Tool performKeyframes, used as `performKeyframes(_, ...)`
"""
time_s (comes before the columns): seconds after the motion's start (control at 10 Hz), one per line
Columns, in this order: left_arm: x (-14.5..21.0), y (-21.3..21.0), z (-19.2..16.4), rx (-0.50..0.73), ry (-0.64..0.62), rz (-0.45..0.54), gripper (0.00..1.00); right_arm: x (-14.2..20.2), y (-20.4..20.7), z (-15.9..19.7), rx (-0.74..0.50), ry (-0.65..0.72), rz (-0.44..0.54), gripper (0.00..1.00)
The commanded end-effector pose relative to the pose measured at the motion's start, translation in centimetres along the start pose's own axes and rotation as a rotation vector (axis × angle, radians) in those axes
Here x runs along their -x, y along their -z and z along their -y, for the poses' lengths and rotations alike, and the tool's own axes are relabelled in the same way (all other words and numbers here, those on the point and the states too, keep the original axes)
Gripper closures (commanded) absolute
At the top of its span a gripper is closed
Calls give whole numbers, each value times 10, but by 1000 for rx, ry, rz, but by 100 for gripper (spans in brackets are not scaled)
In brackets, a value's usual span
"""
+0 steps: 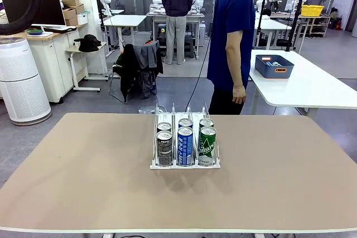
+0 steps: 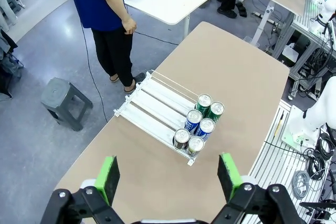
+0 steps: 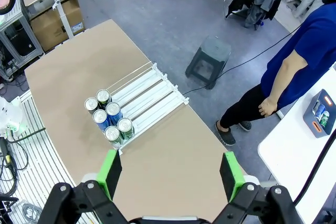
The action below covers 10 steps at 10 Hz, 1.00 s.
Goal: Fill the beverage cans into the dispenser.
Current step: Pick up the Pepsi coke handed by the human.
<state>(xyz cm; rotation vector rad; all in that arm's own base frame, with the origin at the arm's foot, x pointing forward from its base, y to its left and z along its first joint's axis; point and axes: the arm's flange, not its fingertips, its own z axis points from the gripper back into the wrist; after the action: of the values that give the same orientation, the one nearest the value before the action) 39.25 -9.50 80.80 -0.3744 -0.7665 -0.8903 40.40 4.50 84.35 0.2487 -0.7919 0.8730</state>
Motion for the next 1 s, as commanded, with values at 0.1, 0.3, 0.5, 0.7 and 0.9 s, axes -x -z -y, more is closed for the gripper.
performKeyframes(0.1,0,0,0,-5,-2,-3,0,-1,0,-1,-8,0,1,0)
performKeyframes(0.3,0,0,0,-5,-2,-3,0,-1,0,-1,-8,0,1,0)
performKeyframes(0.5,0,0,0,-5,-2,-3,0,-1,0,-1,-8,0,1,0)
performKeyframes(0.7,0,0,0,-5,-2,-3,0,-1,0,-1,-8,0,1,0)
performKeyframes(0.9,0,0,0,-5,-2,-3,0,-1,0,-1,-8,0,1,0)
